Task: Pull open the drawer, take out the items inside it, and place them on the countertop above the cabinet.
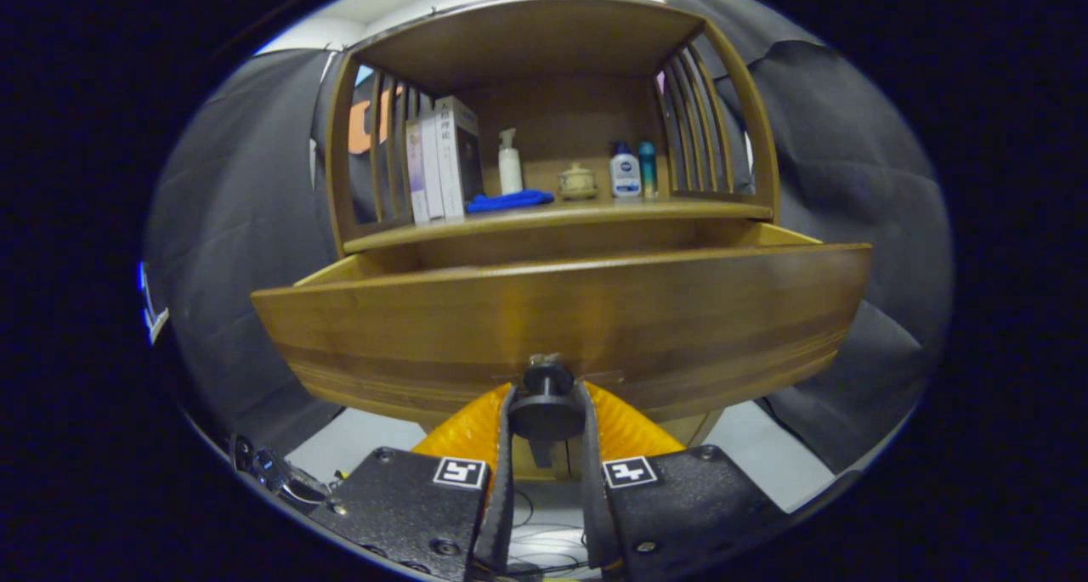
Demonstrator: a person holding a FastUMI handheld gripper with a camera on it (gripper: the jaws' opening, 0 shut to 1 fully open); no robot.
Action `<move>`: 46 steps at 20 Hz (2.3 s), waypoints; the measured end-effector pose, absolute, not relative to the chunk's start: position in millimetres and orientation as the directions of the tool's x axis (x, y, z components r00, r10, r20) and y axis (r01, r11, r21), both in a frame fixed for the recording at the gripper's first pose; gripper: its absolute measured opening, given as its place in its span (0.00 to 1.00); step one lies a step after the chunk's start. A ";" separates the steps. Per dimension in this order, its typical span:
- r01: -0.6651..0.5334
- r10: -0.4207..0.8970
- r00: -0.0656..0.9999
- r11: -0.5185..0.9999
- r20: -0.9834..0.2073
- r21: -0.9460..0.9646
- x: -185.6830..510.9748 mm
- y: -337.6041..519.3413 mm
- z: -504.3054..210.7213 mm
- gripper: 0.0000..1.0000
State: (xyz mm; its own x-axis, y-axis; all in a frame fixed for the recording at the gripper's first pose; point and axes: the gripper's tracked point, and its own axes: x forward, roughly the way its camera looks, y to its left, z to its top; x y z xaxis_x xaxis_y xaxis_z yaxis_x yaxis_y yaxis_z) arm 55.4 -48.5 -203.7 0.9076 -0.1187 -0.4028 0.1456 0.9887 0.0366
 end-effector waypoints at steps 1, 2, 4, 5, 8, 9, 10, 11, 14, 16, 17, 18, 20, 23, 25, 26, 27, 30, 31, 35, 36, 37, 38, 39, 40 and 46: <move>0.140 -0.110 0.908 0.989 -0.405 0.045 48.7 -46.7 -203.1 0.37; 0.134 -0.103 0.909 0.990 -0.405 0.049 41.1 -45.4 -204.3 0.37; 0.119 -0.091 0.908 0.992 -0.410 0.044 28.3 -41.4 -204.3 0.37; 0.109 -0.084 0.907 0.993 -0.412 0.039 23.3 -38.6 -204.2 0.37; 0.086 -0.071 0.903 0.996 -0.423 0.015 13.5 -32.4 -206.8 0.37; 0.086 -0.072 0.899 0.996 -0.432 0.013 12.4 -32.3 -206.7 0.37; 0.093 -0.074 0.893 0.996 -0.444 0.020 12.2 -32.3 -206.8 0.37; 0.096 -0.072 0.887 0.995 -0.456 0.028 12.2 -31.7 -206.5 0.37; 0.086 -0.052 0.867 0.995 -0.496 0.047 4.4 -29.5 -197.9 0.47; 0.082 -0.050 0.866 0.996 -0.497 0.043 -0.2 -30.9 -181.5 0.55; 0.078 -0.046 0.863 0.996 -0.504 0.042 -4.0 -30.9 -172.7 0.60; 0.070 -0.038 0.863 0.997 -0.504 0.044 -6.2 -27.3 -161.4 0.64; 0.056 -0.018 0.860 0.997 -0.510 0.059 -6.6 -21.2 -139.0 0.68; 0.041 0.010 0.846 0.996 -0.532 0.083 0.1 -9.6 -107.6 0.72; 0.026 0.024 0.841 0.996 -0.540 0.084 12.8 -3.5 -91.7 0.75; 0.024 0.025 0.836 0.996 -0.548 0.082 22.9 -2.1 -86.6 0.75; 0.029 0.019 0.825 0.997 -0.565 0.075 31.4 -3.7 -84.7 0.75; 0.054 -0.009 0.744 0.997 -0.669 0.047 52.0 -9.0 -96.7 0.75; 0.064 -0.021 0.701 0.997 -0.713 0.034 57.9 -13.4 -104.6 0.76; 0.143 -0.066 0.544 0.990 -0.837 0.015 81.0 -33.9 -137.2 0.76; 0.160 -0.066 0.508 0.987 -0.859 0.018 85.1 -38.2 -145.5 0.76; 0.165 -0.054 0.478 0.986 -0.877 0.029 90.5 -40.4 -153.5 0.76; 0.175 -0.038 0.440 0.984 -0.897 0.044 91.1 -39.5 -160.1 0.75; 0.186 -0.022 0.406 0.981 -0.914 0.059 91.5 -38.1 -166.9 0.75; 0.196 -0.012 0.378 0.978 -0.926 0.068 94.2 -38.5 -170.3 0.76; 0.201 -0.030 0.360 0.979 -0.933 0.046 120.3 -38.2 -182.4 0.70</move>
State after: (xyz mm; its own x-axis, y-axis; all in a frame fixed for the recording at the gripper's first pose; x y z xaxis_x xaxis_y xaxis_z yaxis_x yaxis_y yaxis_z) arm 120.3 -38.2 -182.4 0.3598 -0.0298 -0.9326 0.2006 0.9786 0.0462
